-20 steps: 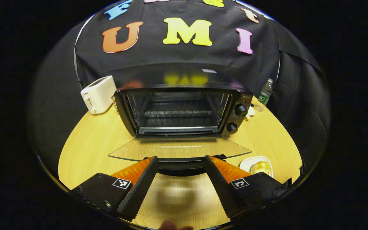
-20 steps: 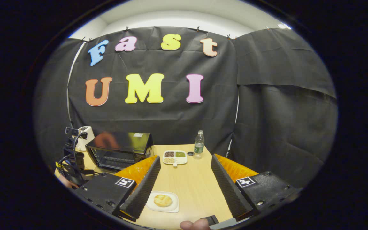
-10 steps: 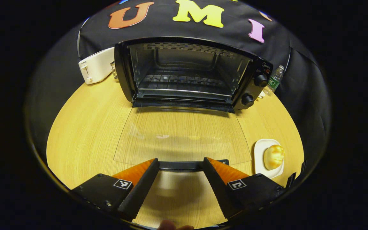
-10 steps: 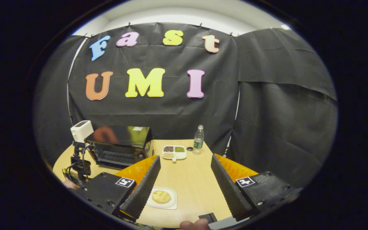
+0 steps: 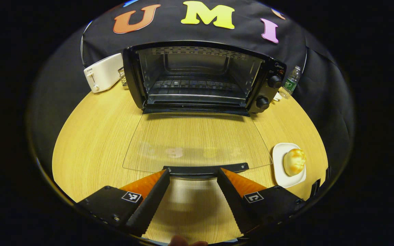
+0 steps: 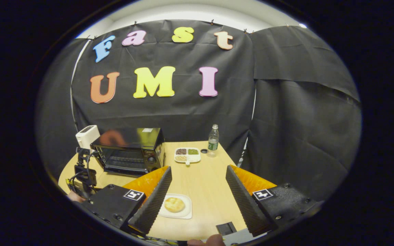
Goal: Open the electric oven with the left hand, put the food in, and close the electric oven.
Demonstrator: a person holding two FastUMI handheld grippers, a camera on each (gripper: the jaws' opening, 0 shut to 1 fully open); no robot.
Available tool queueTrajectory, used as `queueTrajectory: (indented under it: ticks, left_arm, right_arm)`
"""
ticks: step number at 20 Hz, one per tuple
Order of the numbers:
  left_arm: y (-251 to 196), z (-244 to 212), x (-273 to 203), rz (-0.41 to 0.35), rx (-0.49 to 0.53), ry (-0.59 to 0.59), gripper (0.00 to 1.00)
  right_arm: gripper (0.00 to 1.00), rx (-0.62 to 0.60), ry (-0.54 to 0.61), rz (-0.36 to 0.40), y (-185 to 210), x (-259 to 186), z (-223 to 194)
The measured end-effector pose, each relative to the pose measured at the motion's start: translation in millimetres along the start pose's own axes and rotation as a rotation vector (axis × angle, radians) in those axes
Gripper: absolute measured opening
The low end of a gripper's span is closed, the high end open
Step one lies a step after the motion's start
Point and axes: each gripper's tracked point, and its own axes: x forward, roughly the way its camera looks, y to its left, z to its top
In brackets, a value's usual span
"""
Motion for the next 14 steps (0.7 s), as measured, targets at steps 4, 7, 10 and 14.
queueTrajectory:
  ticks: [4,7,10,14]
  left_arm:
    - [6.7,7.9,-21.0,0.002,0.003,-0.050,0.93]
    - [11.1,20.7,-50.3,0.011,0.009,-0.126,0.93]
    - [18.2,35.2,-83.9,0.030,0.031,-0.208,0.93]
    - [21.5,57.4,-127.4,0.027,0.062,-0.323,0.93]
  right_arm:
    - [0.99,0.023,0.031,0.008,1.1,-2.6,-21.4]
    - [0.98,0.050,0.069,0.016,4.9,0.0,-44.5]
    - [0.99,0.065,0.113,0.042,14.8,4.0,-73.6]
    - [0.99,0.086,0.174,0.061,26.3,16.8,-113.5]
